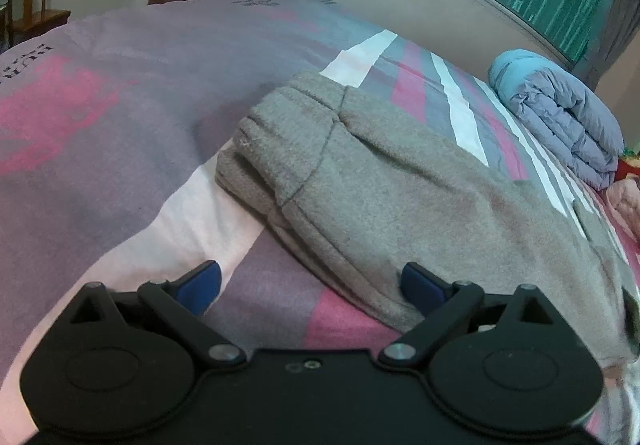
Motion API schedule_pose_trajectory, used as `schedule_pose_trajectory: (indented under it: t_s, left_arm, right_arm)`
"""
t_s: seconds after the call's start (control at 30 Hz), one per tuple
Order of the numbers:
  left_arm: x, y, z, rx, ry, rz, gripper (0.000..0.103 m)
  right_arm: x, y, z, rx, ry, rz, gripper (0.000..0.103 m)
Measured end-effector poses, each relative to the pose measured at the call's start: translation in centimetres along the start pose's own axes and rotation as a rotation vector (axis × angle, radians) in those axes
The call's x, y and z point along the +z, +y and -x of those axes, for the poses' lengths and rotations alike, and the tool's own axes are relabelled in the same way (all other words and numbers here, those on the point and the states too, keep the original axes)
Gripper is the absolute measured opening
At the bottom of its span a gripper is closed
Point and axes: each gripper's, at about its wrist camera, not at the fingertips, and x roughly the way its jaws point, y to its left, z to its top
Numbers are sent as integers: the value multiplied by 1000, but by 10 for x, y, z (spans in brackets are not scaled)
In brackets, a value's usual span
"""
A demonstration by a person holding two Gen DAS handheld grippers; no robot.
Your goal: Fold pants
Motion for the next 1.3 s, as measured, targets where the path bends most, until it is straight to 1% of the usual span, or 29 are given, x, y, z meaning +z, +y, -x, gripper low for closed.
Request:
schedule_pose_trajectory:
  t_s: [0.03, 0.07, 0.13, 0.2, 0.27, 0.33, 0.4, 0.43, 0.47, 0.5, 0.57, 0.6, 0.63, 0.67, 0.7, 0.73, 0.77, 0.8, 0.83, 0.87, 0.9, 0.93, 1.0, 1.1, 1.17, 1.2, 1.23, 1.27, 1.3]
  left_arm:
    - [0, -2, 1, 7, 0, 1, 90]
    - [-1, -4, 1, 18, -2, -5, 90]
    - [-2, -10, -3, 44, -2, -28, 91]
    - [-4, -10, -6, 51, -4, -22, 94]
    - [-4, -8, -8, 43, -5, -10, 95]
    - [-5, -5, -8, 32, -4, -8, 95]
    - [-5, -4, -9, 26, 0, -13, 95]
    - [-5, -4, -9, 24, 1, -13, 95]
    - [-5, -3, -8, 23, 1, -13, 95]
    - [-5, -3, -8, 24, -1, -15, 95]
    - [-7, -4, -8, 26, -6, -19, 96]
    - [-7, -4, -8, 28, -8, -20, 96]
    - [-7, -4, -8, 30, -8, -22, 96]
    - [-7, -4, -8, 31, -7, -24, 96]
    - [-7, -4, -8, 31, -5, -24, 95]
    - [-7, -4, -8, 30, -3, -23, 96]
    - [-6, -3, -8, 29, -2, -23, 96]
    - [-6, -4, -8, 29, -2, -23, 96]
    - [-7, -3, -8, 29, -4, -23, 97]
    - [-7, -3, -9, 31, -6, -23, 97]
    - [-8, -3, -8, 31, -8, -22, 97]
    - [-8, -3, -8, 31, -10, -21, 97]
    - [-8, -2, -7, 27, -9, -15, 97]
    - [-4, 0, -6, 16, -4, 11, 97]
    - [-2, -2, -8, 22, 9, 2, 97]
    - [-1, -3, -9, 24, 14, -1, 97]
    - [-1, -3, -9, 25, 17, -3, 97]
    - [-1, -3, -10, 23, 17, -4, 97]
    - [-1, -2, -10, 22, 14, -5, 97]
  right_arm:
    - [5, 3, 7, 6, -43, 22, 33]
    - [12, 9, 11, -4, -66, 56, 33]
    - [28, 24, 6, -14, -75, 135, 33]
    - [41, 40, -8, -31, -84, 209, 33]
    - [51, 55, -31, -71, -42, 295, 33]
    - [58, 55, -55, -107, -8, 370, 33]
    - [53, 47, -63, -143, 9, 433, 33]
    - [53, 37, -63, -146, 20, 426, 31]
    - [51, 20, -64, -129, 24, 379, 12]
    - [50, 1, -57, -104, 36, 296, 4]
    - [42, -34, -36, -77, 32, 140, 4]
    - [34, -55, -27, -42, 50, 31, 4]
    - [24, -72, -22, -14, 71, -38, 5]
    - [14, -85, -21, 0, 93, -81, 9]
    - [9, -92, -19, 6, 92, -89, 9]
    - [6, -92, -15, 6, 74, -56, 9]
    - [6, -90, -10, 4, 49, -13, 12]
    - [8, -86, -5, 1, 19, 27, 23]
    - [11, -81, -1, -1, -12, 59, 30]
    - [13, -76, 1, 11, -45, 95, 41]
    - [17, -66, 1, 15, -75, 148, 46]
    - [23, -57, -1, 8, -88, 207, 46]
    - [32, -34, -17, 12, -84, 321, 46]
    - [38, -8, -50, -58, -47, 493, 46]
    - [42, 1, -67, -96, -52, 564, 46]
    - [42, 1, -75, -127, -55, 583, 45]
    - [44, -3, -82, -147, -54, 573, 38]
    - [50, -13, -83, -135, -39, 515, 2]
    - [59, -31, -84, -123, -37, 412, 3]
